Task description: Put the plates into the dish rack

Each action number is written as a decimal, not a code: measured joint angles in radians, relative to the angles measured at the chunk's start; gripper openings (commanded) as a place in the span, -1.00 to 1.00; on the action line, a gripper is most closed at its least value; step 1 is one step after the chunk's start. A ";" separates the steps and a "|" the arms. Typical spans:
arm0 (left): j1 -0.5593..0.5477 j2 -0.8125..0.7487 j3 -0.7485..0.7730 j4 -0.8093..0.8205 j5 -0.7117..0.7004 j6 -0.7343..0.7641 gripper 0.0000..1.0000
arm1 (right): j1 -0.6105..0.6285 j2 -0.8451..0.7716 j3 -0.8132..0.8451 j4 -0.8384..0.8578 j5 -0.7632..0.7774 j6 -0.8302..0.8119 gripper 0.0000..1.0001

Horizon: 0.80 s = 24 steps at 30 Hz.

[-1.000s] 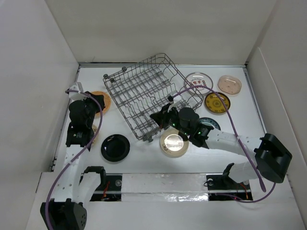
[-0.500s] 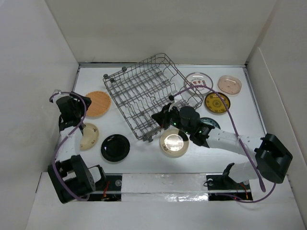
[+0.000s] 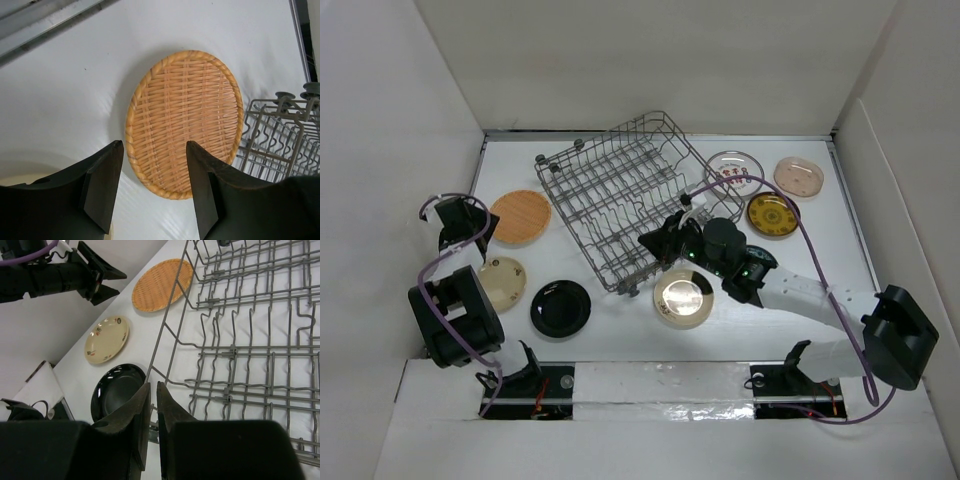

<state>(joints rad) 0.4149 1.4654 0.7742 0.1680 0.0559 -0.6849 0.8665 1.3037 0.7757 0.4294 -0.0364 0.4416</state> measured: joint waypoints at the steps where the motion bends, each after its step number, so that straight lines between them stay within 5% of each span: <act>1: 0.000 0.004 0.003 0.000 -0.011 0.003 -0.02 | -0.003 -0.002 -0.001 0.000 0.000 0.000 -0.68; 14: 0.000 0.203 0.106 -0.008 -0.072 0.055 -0.06 | -0.026 -0.010 -0.001 -0.002 -0.051 0.005 -0.68; 24: 0.003 0.349 0.207 0.032 0.034 0.094 -0.14 | -0.029 -0.002 -0.001 -0.002 -0.067 0.004 -0.70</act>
<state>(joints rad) 0.4175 1.8141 0.9810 0.2001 0.0895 -0.5911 0.8379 1.3022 0.7746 0.4271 -0.1032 0.4458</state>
